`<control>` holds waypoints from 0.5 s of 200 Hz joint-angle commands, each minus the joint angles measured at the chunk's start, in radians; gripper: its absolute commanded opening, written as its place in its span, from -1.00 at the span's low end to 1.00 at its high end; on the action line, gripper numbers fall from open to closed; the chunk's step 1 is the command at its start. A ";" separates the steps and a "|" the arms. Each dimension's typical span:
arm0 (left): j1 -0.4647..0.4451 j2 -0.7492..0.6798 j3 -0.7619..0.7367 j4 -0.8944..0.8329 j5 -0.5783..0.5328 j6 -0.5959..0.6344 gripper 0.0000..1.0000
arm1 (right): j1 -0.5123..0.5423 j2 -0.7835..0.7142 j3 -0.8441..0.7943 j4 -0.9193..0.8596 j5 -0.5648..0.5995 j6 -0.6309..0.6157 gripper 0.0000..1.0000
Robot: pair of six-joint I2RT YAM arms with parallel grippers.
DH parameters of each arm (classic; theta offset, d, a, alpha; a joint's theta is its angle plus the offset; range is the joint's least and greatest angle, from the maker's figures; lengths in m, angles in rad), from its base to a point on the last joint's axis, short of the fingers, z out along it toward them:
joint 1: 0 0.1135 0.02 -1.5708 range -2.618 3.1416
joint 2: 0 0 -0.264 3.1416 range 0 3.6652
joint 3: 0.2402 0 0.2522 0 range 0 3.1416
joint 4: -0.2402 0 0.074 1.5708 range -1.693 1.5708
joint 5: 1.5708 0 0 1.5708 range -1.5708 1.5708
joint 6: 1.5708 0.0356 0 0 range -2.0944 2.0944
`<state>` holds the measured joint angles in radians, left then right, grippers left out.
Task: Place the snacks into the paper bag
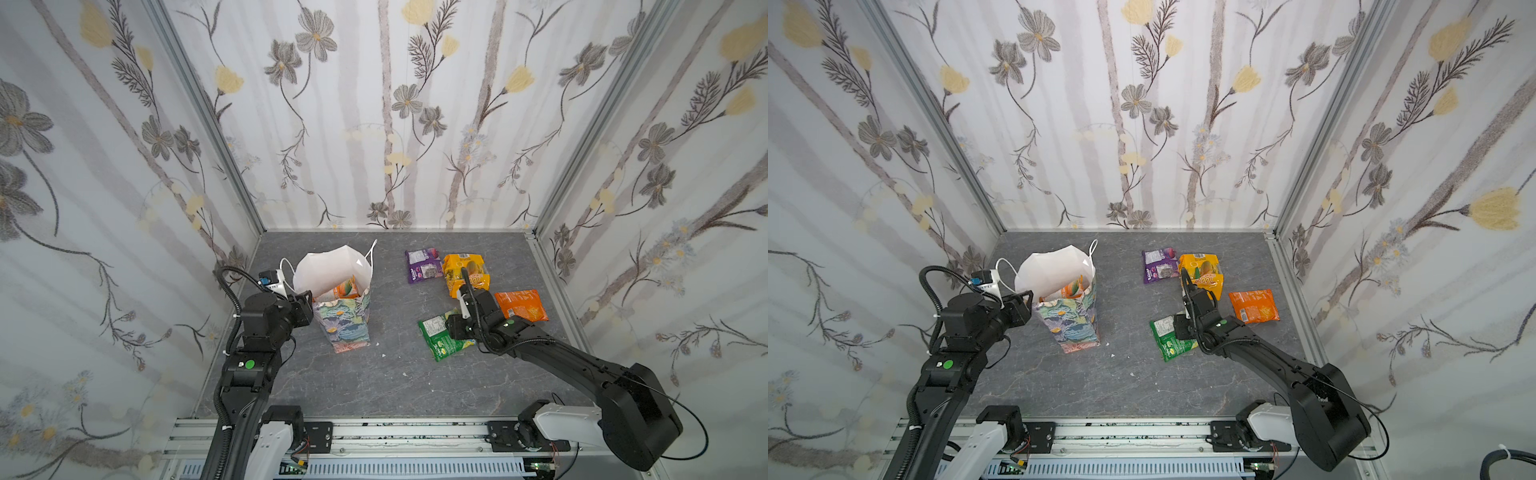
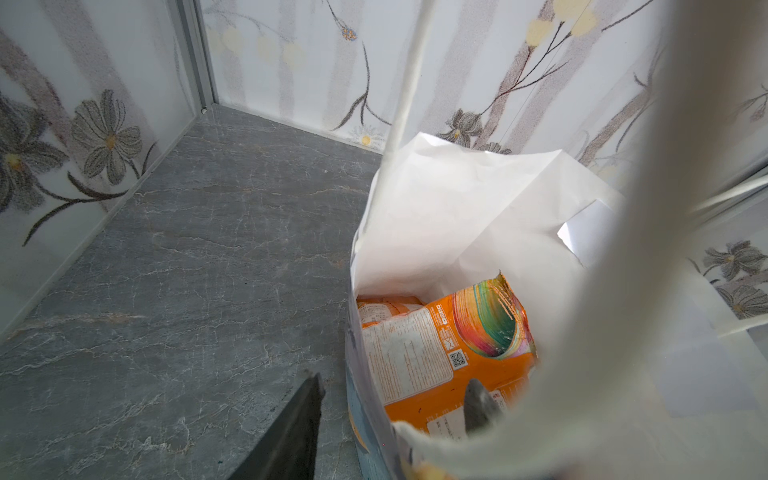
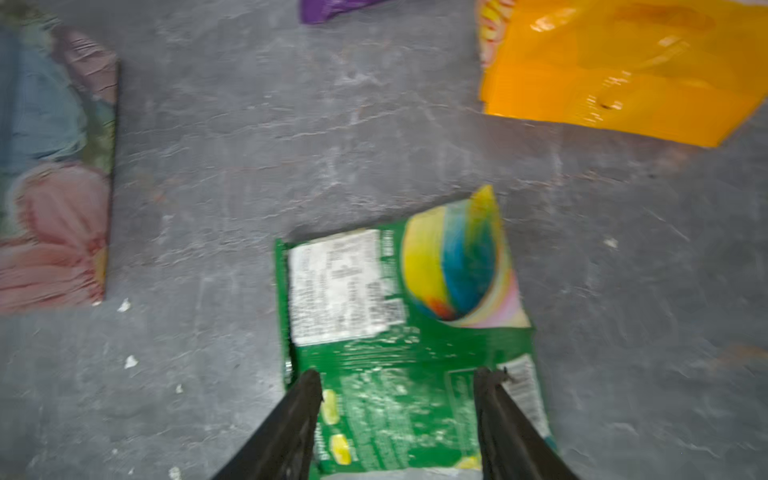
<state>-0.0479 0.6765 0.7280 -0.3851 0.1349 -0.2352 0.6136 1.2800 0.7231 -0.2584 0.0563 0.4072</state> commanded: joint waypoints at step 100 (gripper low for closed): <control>0.000 -0.003 -0.002 0.005 -0.005 0.012 0.08 | 0.354 0.395 0.273 -0.191 0.410 -0.010 0.15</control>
<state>-0.0483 0.6750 0.7280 -0.3851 0.1345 -0.2348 0.9565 1.6161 0.9634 -0.4076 0.3763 0.4023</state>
